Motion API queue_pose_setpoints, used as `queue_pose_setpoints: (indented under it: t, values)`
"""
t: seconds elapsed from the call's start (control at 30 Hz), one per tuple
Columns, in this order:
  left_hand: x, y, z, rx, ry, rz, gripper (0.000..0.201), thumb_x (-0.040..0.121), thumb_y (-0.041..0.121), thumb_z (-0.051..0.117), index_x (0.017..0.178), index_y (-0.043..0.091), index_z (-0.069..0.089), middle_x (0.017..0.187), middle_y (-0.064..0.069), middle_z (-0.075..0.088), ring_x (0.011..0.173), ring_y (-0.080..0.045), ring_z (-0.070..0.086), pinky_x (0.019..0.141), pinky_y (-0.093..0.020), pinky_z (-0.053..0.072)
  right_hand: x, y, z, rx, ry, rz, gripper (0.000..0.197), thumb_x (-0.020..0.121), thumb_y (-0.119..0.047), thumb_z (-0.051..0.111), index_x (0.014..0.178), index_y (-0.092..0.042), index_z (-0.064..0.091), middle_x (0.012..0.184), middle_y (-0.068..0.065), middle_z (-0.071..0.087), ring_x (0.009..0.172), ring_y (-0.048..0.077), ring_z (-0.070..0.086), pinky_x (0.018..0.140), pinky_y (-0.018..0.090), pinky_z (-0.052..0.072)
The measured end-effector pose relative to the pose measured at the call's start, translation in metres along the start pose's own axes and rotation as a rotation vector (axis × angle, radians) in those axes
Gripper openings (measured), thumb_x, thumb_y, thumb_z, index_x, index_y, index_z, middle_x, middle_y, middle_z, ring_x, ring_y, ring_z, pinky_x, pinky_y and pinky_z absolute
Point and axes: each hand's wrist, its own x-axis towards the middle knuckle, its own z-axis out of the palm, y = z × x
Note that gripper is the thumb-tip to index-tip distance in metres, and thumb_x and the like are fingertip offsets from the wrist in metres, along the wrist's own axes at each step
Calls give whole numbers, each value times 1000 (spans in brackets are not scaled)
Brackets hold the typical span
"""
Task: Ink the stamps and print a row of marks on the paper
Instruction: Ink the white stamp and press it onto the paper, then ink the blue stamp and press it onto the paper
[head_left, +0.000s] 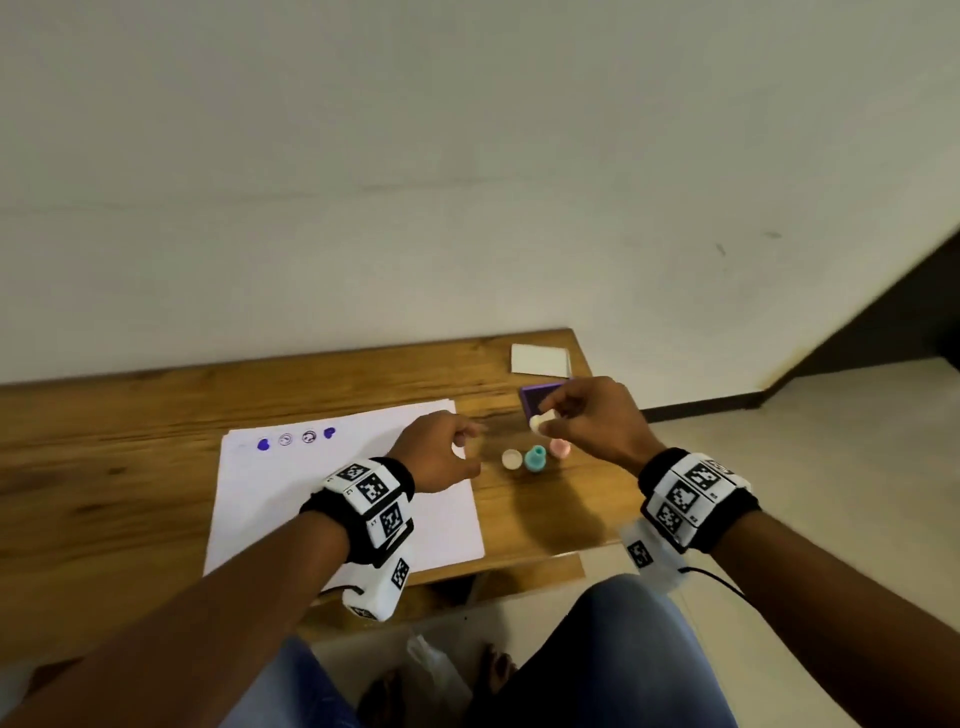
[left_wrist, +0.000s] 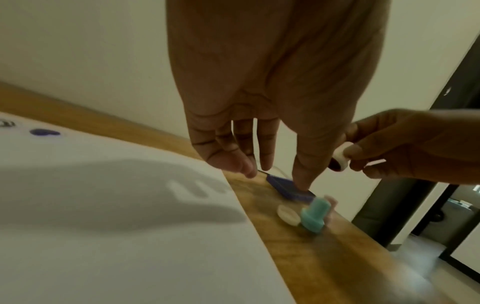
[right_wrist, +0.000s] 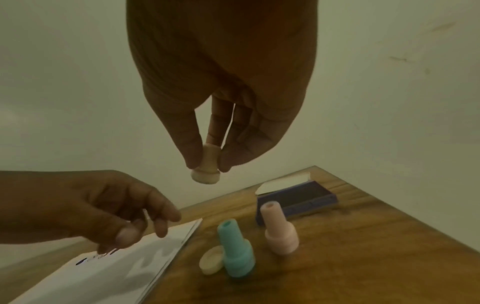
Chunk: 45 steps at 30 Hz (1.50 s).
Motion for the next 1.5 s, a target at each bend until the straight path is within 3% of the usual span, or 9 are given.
queue_pose_setpoints:
  t: [0.13,0.2,0.3,0.4,0.6,0.7,0.83,1.1,1.5]
  values:
    - [16,7,34,-73,3,-24,60,72,28,82,127,19,58,118,1,61,104,-15,59,87,-29,51,4,9,9,-64,-5,-48,24,72,-36,83,92,-25,78,87,-10,71,79,4,63,69,21,51]
    - [22,7,45,-70,29,-30,63,69,27,84,126,19,59,117,2,59,103,-16,59,88,-31,52,7,11,14,-89,-30,-67,24,73,-33,82,94,-23,77,88,-8,71,79,5,63,67,20,48]
    - [28,8,53,-45,51,-25,60,66,29,86,119,19,62,113,2,56,98,-18,59,85,-34,53,9,12,21,-110,-75,-103,21,77,-26,79,96,-18,75,88,-6,70,79,9,61,63,15,41]
    - [34,8,56,4,70,-18,52,63,31,86,109,23,63,105,2,55,89,-19,58,74,-31,49,10,15,27,-152,-106,-133,22,79,-24,78,99,-17,75,89,-6,70,79,7,59,61,9,35]
    - [32,2,62,-17,101,17,46,67,33,84,107,24,65,110,3,57,92,-18,59,78,-35,54,13,18,34,-154,-116,-163,22,78,-26,77,99,-18,75,91,-4,73,82,11,64,71,23,52]
    - [30,1,63,-31,112,31,42,67,34,83,106,25,67,110,1,58,94,-20,61,80,-41,55,16,17,38,-168,-127,-179,23,78,-28,76,99,-19,75,91,-5,73,82,10,65,70,22,51]
    - [29,1,64,-35,113,35,51,68,37,82,116,30,65,118,2,57,100,-20,62,85,-41,55,18,15,45,-272,-146,-206,22,78,-32,74,96,-20,75,88,-4,73,79,13,66,66,27,54]
    - [30,-1,66,10,138,34,38,69,38,81,102,26,67,112,2,56,96,-19,59,79,-34,53,21,17,55,-477,-181,-275,28,78,-39,69,104,-30,72,95,-9,73,84,13,66,68,29,56]
    - [33,-6,69,20,143,28,34,72,38,80,99,22,67,112,3,57,98,-19,57,83,-41,55,21,14,56,-518,-153,-356,28,83,-35,71,111,-30,72,95,-5,76,87,16,70,70,32,57]
